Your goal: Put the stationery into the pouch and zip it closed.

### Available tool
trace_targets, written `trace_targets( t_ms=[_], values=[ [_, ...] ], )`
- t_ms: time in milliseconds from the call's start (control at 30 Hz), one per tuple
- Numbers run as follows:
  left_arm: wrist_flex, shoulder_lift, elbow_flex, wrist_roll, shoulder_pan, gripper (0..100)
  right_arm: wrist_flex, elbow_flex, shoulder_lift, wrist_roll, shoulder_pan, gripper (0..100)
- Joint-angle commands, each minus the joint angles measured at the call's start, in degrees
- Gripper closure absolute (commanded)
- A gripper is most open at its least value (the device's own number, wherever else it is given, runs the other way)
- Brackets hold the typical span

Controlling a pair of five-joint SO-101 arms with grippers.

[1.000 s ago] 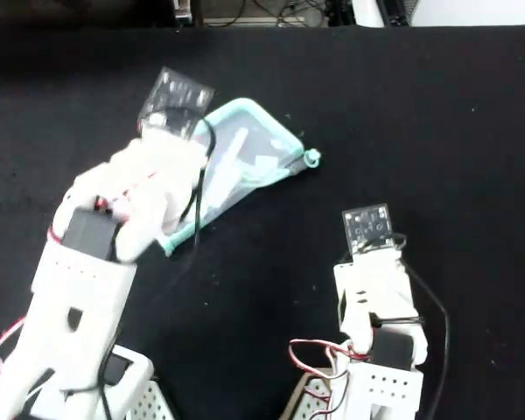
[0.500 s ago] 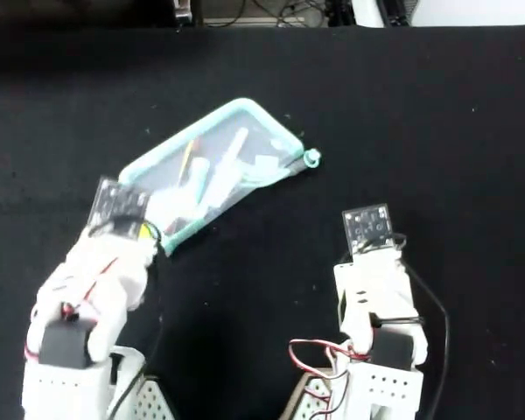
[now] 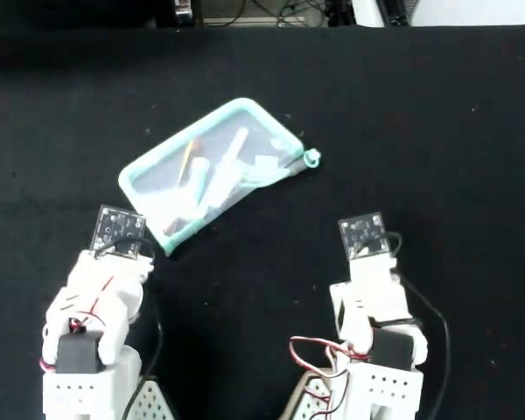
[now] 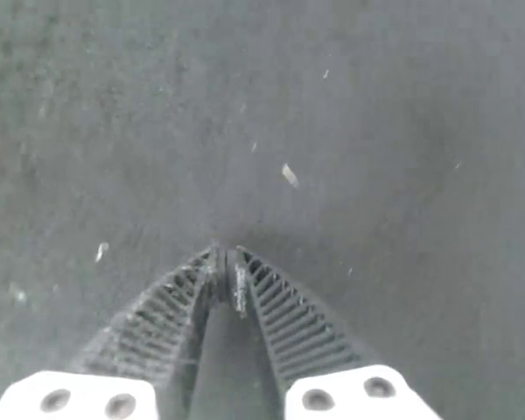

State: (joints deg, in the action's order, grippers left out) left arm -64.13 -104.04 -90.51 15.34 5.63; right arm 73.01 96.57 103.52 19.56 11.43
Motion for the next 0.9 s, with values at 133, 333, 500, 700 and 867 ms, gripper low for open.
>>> trace_targets(
  t_ms=[133,333,500,700,867],
  values=[
    [0.8,-0.4,-6.5,-13.4,0.3,97,0.9,0.0,3.2,-13.2,0.6,98.3],
    [0.6,-0.4,-6.8,-13.3,0.8,97,0.9,0.0,3.1,-14.4,0.6,98.3],
    [-5.1,-0.4,-6.8,-13.7,-6.5,97,0.8,0.0,2.8,-14.5,0.8,98.4],
    [-8.8,-0.4,-6.8,-13.6,-15.3,97,0.9,0.0,3.1,-14.5,0.9,98.4],
    [-8.8,-0.4,-6.8,-13.6,-15.3,97,0.9,0.0,3.2,-14.5,0.9,98.4]
  ],
)
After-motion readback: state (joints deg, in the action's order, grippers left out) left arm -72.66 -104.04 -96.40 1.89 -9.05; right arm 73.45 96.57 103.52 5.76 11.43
